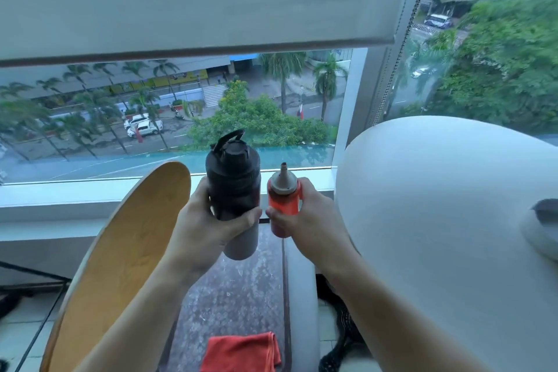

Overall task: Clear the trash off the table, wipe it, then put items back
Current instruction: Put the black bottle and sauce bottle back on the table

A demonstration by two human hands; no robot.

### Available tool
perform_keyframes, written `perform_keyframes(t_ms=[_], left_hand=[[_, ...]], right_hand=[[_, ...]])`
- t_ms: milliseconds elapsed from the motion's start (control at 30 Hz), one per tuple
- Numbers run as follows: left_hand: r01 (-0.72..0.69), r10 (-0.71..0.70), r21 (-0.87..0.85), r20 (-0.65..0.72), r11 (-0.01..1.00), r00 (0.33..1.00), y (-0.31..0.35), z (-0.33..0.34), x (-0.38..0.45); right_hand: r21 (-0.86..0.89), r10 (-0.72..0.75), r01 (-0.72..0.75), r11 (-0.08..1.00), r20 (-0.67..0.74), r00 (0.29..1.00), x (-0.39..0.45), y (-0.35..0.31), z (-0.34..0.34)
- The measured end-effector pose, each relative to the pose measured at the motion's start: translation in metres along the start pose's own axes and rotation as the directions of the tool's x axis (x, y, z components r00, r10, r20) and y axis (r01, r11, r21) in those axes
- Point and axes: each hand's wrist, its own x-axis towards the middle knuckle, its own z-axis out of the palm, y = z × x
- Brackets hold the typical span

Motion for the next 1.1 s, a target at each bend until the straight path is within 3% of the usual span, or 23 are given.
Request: perform_keyframes(t_ms=[600, 1100], left_hand=[[-0.194, 0.195, -0.031, 0.034, 0.98, 0.98, 0.131, 0.009, -0.001], [-0.317, 0.365, -0.249, 0.183, 0.915, 0.913, 0.212, 0.111, 0.021]], right_hand=[[-0.112, -0.121, 0.098, 0.989, -0.218, 0.968, -0.026, -0.056, -0.145], [-0.242, -0.161, 0.061, 0.968, -0.421, 0.893, -0.025, -0.008, -0.279]])
